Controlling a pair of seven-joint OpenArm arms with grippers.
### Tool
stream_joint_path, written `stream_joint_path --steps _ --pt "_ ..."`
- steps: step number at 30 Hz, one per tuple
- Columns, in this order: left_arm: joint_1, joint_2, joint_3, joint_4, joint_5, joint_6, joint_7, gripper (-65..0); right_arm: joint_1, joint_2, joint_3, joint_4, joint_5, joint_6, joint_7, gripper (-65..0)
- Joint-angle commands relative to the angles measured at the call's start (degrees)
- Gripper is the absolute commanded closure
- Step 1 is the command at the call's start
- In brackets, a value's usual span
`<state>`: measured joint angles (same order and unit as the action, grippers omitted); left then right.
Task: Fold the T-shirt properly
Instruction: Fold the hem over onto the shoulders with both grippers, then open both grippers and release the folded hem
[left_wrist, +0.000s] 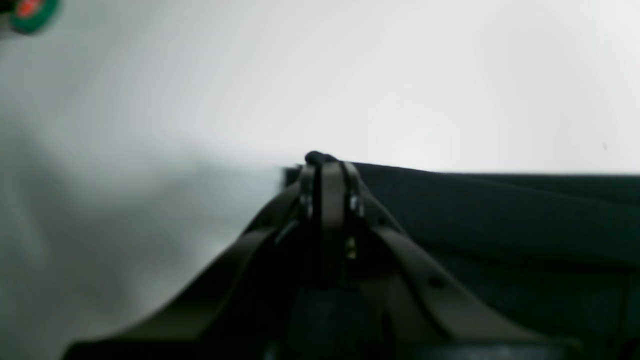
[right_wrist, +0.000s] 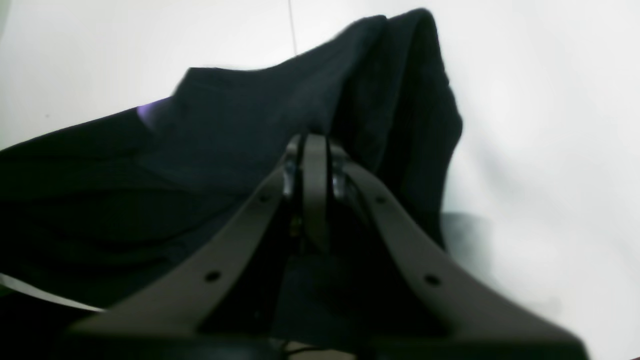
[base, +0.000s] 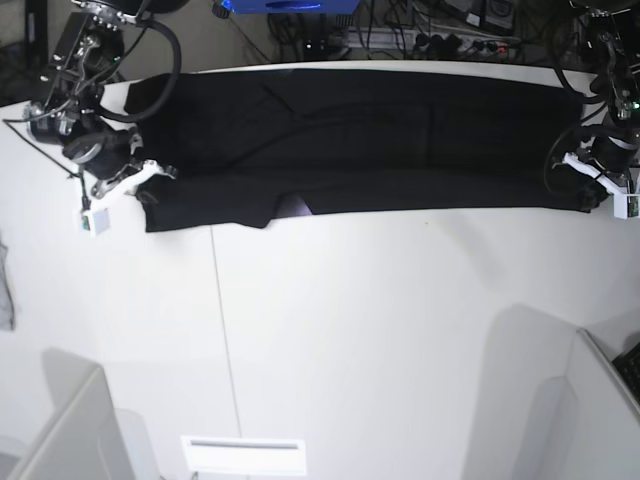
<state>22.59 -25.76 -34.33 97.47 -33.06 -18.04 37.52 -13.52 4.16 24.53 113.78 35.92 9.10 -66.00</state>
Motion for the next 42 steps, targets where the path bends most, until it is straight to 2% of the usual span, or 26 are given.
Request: stream_joint_path --steps 1,4,9,16,25,40,41,42 --pt "0.49 -1.1 -1.06 0.95 -0.22 0.15 -1.25 0.0 -0.5 -0.08 0.12 1.08 0.78 0.61 0.46 0.0" --pt "0.84 -1.1 -1.06 0.95 -0.04 0.06 -1.25 0.0 -1.29 -0.52 0.04 1.08 1.05 0.61 -0.07 0.0" --pt "2.6 -1.1 -0.97 0.86 0.05 0.06 0.94 0.0 -4.55 0.1 0.3 1.61 9.75 0.17 0.46 0.0" --pt "5.06 -1.1 -1.15 0.86 0.05 0.06 1.82 0.0 -6.48 1.33 0.3 1.52 9.92 0.17 2.04 0.0" --pt "6.64 -2.15 -0.97 0.86 0.14 0.06 1.82 0.0 -8.94 4.85 0.3 1.43 9.92 0.08 3.36 0.0" --pt "8.22 -2.15 -1.32 0.86 0.14 0.06 1.82 0.0 -9.38 4.94 0.3 -1.56 9.84 0.08 3.01 0.0" --pt "8.22 -2.15 -1.32 0.86 0.14 0.06 1.82 0.0 -9.47 4.94 0.3 -1.56 9.84 -0.09 3.01 -1.7" --pt "8.22 -2.15 -1.32 0.77 0.14 0.06 1.82 -1.5 -9.91 4.94 0.3 -1.56 9.84 -0.71 3.45 -9.6"
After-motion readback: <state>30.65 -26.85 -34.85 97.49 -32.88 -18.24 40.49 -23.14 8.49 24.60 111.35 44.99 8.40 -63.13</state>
